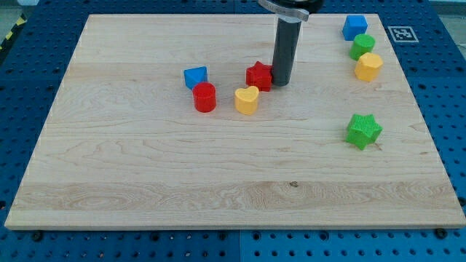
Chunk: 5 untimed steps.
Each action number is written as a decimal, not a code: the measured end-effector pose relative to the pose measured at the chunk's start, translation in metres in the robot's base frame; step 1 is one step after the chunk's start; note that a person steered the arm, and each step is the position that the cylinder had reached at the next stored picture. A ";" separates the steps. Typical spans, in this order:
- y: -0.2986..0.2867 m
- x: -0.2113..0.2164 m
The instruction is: Point at the green star
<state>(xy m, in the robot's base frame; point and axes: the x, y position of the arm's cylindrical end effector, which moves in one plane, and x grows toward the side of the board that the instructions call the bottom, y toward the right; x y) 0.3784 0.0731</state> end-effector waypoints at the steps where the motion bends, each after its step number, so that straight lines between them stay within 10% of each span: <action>1: -0.005 0.001; 5: 0.012 0.016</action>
<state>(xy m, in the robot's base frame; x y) 0.3948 0.0851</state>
